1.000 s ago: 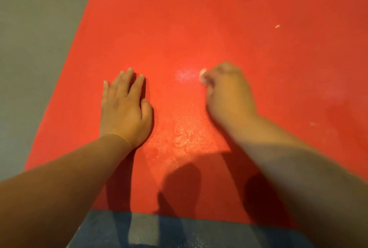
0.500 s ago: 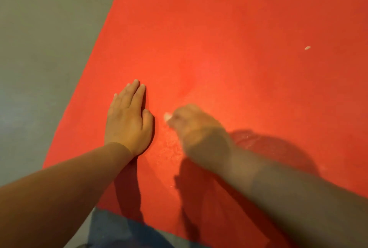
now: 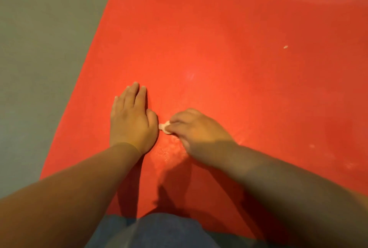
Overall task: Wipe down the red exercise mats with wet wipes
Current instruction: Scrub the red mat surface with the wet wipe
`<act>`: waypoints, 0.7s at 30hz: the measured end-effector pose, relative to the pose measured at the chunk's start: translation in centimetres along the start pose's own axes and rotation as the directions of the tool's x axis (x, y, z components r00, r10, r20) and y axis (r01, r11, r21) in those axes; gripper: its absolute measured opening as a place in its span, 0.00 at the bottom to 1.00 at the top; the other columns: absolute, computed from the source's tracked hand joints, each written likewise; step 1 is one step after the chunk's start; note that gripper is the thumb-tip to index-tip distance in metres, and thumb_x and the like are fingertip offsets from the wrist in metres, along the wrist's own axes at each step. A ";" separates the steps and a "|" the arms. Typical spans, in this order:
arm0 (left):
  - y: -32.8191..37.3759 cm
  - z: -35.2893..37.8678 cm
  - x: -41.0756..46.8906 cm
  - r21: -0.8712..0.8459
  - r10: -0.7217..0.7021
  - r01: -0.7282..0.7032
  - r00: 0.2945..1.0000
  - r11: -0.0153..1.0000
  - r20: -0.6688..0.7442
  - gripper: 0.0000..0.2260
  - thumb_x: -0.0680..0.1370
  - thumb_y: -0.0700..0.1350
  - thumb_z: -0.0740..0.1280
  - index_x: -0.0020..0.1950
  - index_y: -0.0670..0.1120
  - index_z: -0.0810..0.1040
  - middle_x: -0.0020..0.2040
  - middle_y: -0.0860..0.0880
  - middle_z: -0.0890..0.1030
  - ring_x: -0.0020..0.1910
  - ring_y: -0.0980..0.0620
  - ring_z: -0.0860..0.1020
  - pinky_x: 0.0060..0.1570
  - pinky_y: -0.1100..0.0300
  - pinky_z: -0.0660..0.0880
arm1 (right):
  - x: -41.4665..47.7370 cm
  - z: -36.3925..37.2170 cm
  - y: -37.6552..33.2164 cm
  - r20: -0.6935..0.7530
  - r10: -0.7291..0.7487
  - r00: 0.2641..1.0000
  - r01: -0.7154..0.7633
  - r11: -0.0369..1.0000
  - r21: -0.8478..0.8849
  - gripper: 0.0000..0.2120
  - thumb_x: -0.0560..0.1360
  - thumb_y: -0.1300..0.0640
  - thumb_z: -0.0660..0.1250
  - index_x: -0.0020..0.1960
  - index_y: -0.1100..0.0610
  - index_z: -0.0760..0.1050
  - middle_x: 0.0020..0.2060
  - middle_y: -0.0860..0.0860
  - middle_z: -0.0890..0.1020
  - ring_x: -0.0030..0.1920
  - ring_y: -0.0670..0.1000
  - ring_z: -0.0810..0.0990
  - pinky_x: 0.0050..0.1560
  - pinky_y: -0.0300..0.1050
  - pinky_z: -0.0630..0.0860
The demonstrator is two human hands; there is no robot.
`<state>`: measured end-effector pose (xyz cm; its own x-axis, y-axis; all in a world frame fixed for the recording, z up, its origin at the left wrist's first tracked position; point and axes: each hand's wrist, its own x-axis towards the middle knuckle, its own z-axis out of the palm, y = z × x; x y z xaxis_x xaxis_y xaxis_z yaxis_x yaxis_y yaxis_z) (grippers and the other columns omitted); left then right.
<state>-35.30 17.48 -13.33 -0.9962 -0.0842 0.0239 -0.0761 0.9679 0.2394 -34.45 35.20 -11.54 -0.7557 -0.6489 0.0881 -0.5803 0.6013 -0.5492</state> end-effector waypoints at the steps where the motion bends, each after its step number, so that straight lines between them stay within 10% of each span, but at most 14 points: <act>1: 0.0 0.1 0.0 -0.002 -0.001 0.001 1.000 1.000 0.002 0.29 0.73 0.48 0.52 0.74 0.42 0.65 0.76 0.43 0.62 0.75 0.45 0.58 0.75 0.47 0.51 | 0.2 -1.0 1.2 0.009 0.033 0.999 -0.033 0.999 -0.039 0.12 0.72 0.63 0.65 0.51 0.56 0.83 0.48 0.53 0.82 0.50 0.57 0.78 0.53 0.45 0.70; 6: -0.1 0.2 0.1 0.005 0.001 -0.001 1.000 1.000 0.002 0.29 0.74 0.48 0.51 0.74 0.42 0.65 0.76 0.44 0.62 0.75 0.45 0.57 0.75 0.48 0.49 | 3.7 -5.2 9.0 -0.403 0.527 0.748 -0.603 0.793 -0.082 0.15 0.73 0.66 0.61 0.54 0.57 0.81 0.53 0.56 0.80 0.55 0.59 0.75 0.56 0.46 0.68; 13: 0.0 0.2 0.2 -0.001 0.000 0.000 1.000 1.000 -0.012 0.28 0.73 0.47 0.53 0.73 0.41 0.66 0.75 0.42 0.63 0.74 0.43 0.60 0.74 0.46 0.52 | 2.9 -1.6 2.9 -0.040 0.086 0.995 -0.090 0.992 -0.094 0.08 0.76 0.59 0.64 0.50 0.56 0.81 0.48 0.51 0.82 0.51 0.56 0.77 0.54 0.48 0.71; 18: 0.0 0.1 0.1 -0.026 -0.007 0.006 1.000 1.000 -0.009 0.28 0.73 0.47 0.53 0.73 0.42 0.66 0.75 0.43 0.63 0.74 0.44 0.59 0.75 0.48 0.50 | 7.1 -5.7 10.1 -0.343 0.500 0.795 -0.562 0.820 -0.110 0.12 0.74 0.63 0.62 0.54 0.57 0.81 0.53 0.55 0.80 0.56 0.56 0.75 0.56 0.44 0.68; 21: 0.1 -0.2 0.3 -0.033 -0.011 0.011 1.000 0.999 -0.010 0.28 0.73 0.47 0.53 0.73 0.42 0.67 0.75 0.43 0.64 0.74 0.44 0.60 0.75 0.48 0.50 | 7.1 -3.3 6.6 -0.236 0.364 0.901 -0.407 0.897 -0.171 0.13 0.74 0.63 0.62 0.55 0.56 0.81 0.53 0.53 0.81 0.56 0.56 0.75 0.58 0.43 0.67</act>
<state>-35.60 17.53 -13.13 -0.9948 -0.0975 0.0309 -0.0856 0.9587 0.2713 -44.65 36.04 -11.81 -0.9636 -0.2563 0.0754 -0.2652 0.8835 -0.3861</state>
